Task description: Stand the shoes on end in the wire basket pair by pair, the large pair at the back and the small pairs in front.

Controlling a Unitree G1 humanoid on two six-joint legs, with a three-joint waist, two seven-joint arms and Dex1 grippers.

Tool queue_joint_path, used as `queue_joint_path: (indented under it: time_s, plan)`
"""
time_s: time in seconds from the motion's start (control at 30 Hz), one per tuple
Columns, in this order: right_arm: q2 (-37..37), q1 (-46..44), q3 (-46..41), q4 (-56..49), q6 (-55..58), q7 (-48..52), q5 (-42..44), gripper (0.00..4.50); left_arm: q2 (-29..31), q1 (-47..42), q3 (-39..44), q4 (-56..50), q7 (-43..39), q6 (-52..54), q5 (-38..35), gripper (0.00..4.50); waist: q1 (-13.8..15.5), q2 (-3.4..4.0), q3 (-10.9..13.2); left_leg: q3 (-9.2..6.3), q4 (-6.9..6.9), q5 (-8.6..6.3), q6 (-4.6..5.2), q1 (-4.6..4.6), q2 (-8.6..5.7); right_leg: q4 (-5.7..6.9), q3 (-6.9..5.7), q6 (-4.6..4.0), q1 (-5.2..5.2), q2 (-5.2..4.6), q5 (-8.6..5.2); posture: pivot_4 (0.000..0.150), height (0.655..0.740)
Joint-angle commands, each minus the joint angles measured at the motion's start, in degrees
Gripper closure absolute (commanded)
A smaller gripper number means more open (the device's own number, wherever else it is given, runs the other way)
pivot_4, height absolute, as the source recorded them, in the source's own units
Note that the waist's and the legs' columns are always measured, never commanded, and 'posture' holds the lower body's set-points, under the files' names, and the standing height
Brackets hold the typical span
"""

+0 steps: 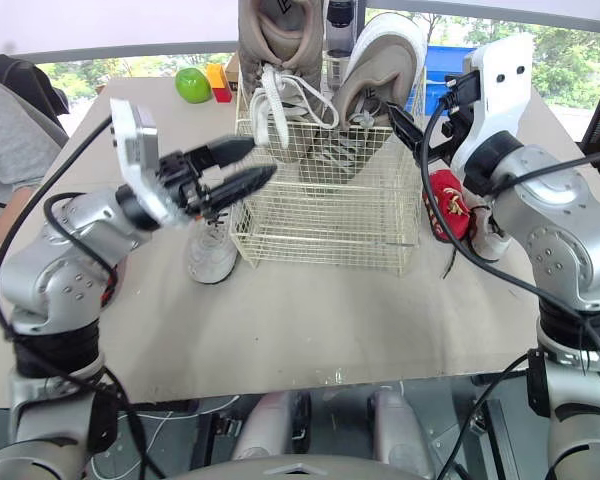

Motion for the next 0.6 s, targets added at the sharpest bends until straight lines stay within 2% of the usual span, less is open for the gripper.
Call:
queue_joint_path:
  time_s: [0.03,0.13,0.23,0.27,0.3,0.37,0.4,0.6]
  plan:
    - [1.0,-4.1,2.0,4.3,-3.0,1.0,-5.8,0.00,1.9,1.4,3.2,-6.3,1.7,2.6,-6.6,1.11,0.2,0.01,0.0,0.00,0.00,0.00,0.00,0.00,-0.01,0.00,0.00,-0.01,0.00,0.00,0.00,0.150,0.7400]
    - [3.5,-6.9,2.8,7.8,-4.2,2.2,-7.8,0.87,1.8,3.8,4.7,-8.7,5.3,2.3,-7.8,1.07,0.2,0.01,0.0,0.05,0.02,0.00,0.00,-0.01,-0.03,0.00,-0.01,-0.02,0.01,0.00,-0.01,0.150,0.7400]
    - [4.4,-8.0,3.6,8.8,-5.2,4.1,-9.9,2.25,1.5,5.6,4.8,-9.9,7.5,1.6,-7.7,1.07,0.2,0.02,0.0,0.04,0.01,0.00,0.00,-0.01,-0.06,0.00,0.02,0.00,0.00,0.01,0.00,0.150,0.7400]
    - [4.6,-8.5,4.0,8.8,-5.6,4.3,-11.0,2.87,1.4,6.4,4.9,-10.3,8.1,1.2,-7.4,1.07,0.1,0.02,0.0,0.04,0.01,0.00,0.00,-0.01,-0.05,0.00,0.02,0.01,0.00,0.01,0.00,0.150,0.7400]
    - [4.8,-9.1,4.3,8.7,-5.9,4.3,-12.1,3.13,1.4,7.2,5.0,-10.6,8.6,0.8,-7.0,1.07,0.1,0.03,0.0,0.06,0.01,0.00,0.00,-0.01,-0.05,0.00,0.02,0.00,0.00,0.01,0.00,0.150,0.7400]
    - [5.0,-10.2,4.5,7.7,-6.0,4.4,-13.6,4.25,1.1,8.4,5.6,-10.9,9.8,0.2,-6.9,1.07,0.1,0.08,0.1,0.08,0.00,0.00,0.00,-0.01,-0.05,0.00,0.04,0.00,-0.03,0.01,0.00,0.150,0.7400]
    - [4.9,-10.7,4.9,7.0,-6.2,4.3,-14.8,4.45,0.9,8.7,5.9,-10.8,10.5,-0.1,-6.7,1.07,0.1,0.10,0.1,0.07,-0.02,0.00,0.00,-0.02,-0.05,0.00,0.05,0.00,-0.06,0.01,0.00,0.150,0.7400]
    - [5.0,-12.5,6.5,4.8,-7.1,5.0,-19.9,4.45,0.4,8.9,6.0,-9.6,13.6,-1.3,-6.5,1.07,0.1,0.21,0.2,0.15,-0.16,0.00,-0.01,-0.10,-0.07,0.00,0.14,0.12,-0.27,0.01,0.07,0.150,0.7400]
